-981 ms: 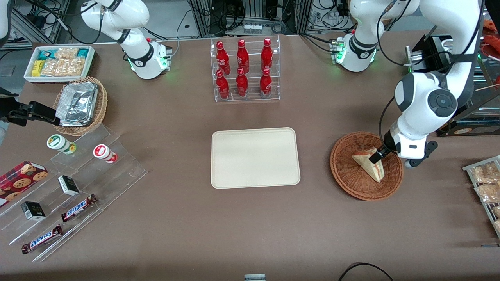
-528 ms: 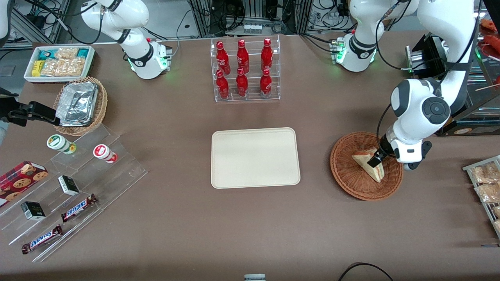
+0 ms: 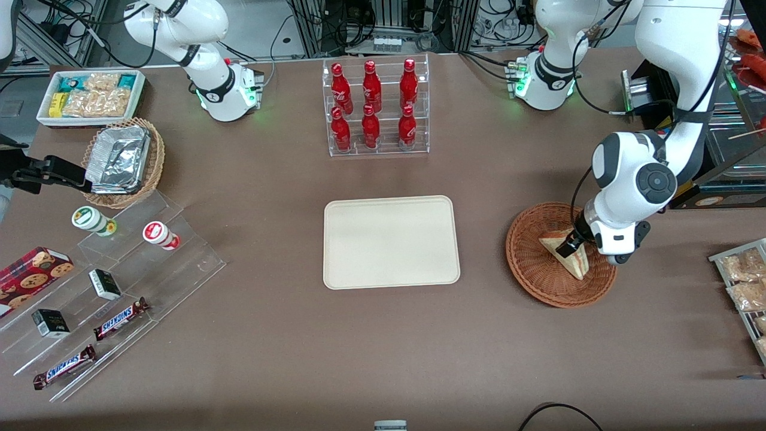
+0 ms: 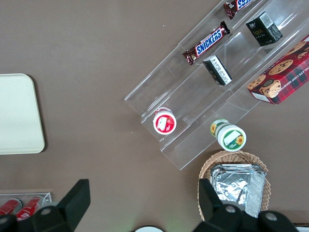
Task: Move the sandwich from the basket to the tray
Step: 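Close the left gripper on the sandwich's wrapped edge, then lift the sandwich and carry it with the left gripper over the beige tray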
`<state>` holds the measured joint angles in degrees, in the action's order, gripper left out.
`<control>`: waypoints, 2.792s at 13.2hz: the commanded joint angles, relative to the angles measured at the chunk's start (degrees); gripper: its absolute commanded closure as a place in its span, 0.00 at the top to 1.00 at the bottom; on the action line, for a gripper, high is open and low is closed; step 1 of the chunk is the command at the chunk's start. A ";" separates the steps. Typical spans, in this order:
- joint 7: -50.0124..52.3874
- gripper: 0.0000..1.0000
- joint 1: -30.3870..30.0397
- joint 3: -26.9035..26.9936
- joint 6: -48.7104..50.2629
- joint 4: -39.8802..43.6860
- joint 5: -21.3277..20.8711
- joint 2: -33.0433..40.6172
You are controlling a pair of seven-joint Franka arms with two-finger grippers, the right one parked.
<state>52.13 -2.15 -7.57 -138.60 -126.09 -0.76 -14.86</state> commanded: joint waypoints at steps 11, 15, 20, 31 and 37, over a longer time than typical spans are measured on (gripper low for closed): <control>-5.18 0.00 -0.22 -0.34 4.20 1.36 -0.91 2.37; -10.55 0.00 0.48 -1.65 17.20 8.90 -0.73 5.28; -14.08 0.00 5.20 -8.86 28.74 21.31 -0.73 0.37; 10.43 0.00 29.73 -8.60 25.33 43.90 -7.06 -24.24; 17.90 0.00 36.60 -7.98 21.88 50.23 -9.24 -31.71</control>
<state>66.99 32.81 -16.41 -117.35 -80.74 -7.45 -43.25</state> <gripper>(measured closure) 0.833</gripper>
